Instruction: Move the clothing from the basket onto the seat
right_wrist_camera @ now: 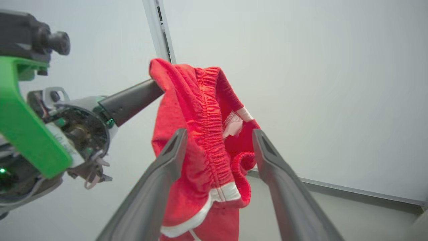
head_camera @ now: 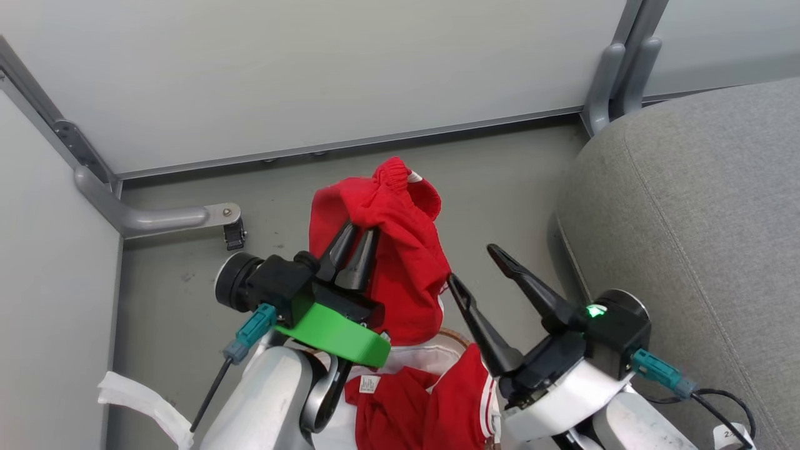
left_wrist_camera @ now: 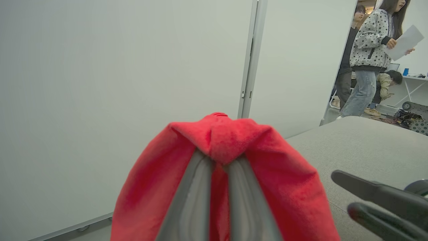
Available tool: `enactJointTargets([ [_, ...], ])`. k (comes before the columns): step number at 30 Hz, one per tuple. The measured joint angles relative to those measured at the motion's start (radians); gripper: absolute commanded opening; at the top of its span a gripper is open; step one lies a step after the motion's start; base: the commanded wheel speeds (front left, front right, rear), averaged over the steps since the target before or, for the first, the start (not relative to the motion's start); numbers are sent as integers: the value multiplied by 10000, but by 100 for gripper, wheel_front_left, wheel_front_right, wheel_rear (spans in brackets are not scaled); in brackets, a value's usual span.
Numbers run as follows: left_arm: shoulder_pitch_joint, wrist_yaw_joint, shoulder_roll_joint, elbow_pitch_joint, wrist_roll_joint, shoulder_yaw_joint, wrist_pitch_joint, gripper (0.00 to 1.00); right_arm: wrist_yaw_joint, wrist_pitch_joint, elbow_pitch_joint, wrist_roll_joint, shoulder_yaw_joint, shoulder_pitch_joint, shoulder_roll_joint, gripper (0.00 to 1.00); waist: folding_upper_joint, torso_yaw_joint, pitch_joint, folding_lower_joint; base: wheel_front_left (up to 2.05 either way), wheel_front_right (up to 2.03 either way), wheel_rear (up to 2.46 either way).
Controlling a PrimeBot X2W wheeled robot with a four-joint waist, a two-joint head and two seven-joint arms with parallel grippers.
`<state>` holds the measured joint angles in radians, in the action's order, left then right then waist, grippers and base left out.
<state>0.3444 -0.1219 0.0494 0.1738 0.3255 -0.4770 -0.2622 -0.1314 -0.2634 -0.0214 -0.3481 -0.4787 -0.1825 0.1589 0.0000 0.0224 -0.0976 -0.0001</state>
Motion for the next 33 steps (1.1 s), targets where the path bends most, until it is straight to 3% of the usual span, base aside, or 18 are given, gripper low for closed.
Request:
enactJointTargets([
  [5,131,33,0,33,157,-127,0,0,0,0,-134,184,-825,-519,-33,100,0,-120,-85,0,0,0,0],
  [13,315,77,2,19,303,-479,0,0,0,0,1960,798,-1262,-1769,-654,100,0,-388,-291,0,0,0,0],
  [14,350,77,4,15,384,-546,0,0,2,2,2261,813,-1160,-1868,-746,77,0,-432,-309,0,0,0,0],
  [15,365,79,6,13,426,-614,0,0,2,0,2520,817,-1093,-1945,-817,16,0,-477,-325,0,0,0,0],
  [16,366,86,2,13,437,-688,0,0,2,2,2698,832,-1083,-2013,-848,0,0,-512,-335,0,0,0,0],
  [21,369,169,6,77,533,-851,0,0,2,2,2853,738,-825,-2158,-1037,0,0,-541,-358,1,0,0,0],
  [23,357,167,6,203,593,-905,0,44,2,2,2780,662,-587,-2022,-1053,0,0,-443,-347,0,0,0,0],
  [24,350,167,4,207,591,-894,2,78,0,2,2725,662,-336,-1873,-1060,0,0,-364,-339,0,0,0,0],
  [25,347,173,0,201,587,-865,0,100,2,0,2667,640,-6,-1717,-1070,0,0,-278,-332,0,0,0,0],
  [33,37,167,6,453,437,-619,0,100,2,2,2102,558,1168,-834,-1081,0,0,767,-301,0,0,0,0],
])
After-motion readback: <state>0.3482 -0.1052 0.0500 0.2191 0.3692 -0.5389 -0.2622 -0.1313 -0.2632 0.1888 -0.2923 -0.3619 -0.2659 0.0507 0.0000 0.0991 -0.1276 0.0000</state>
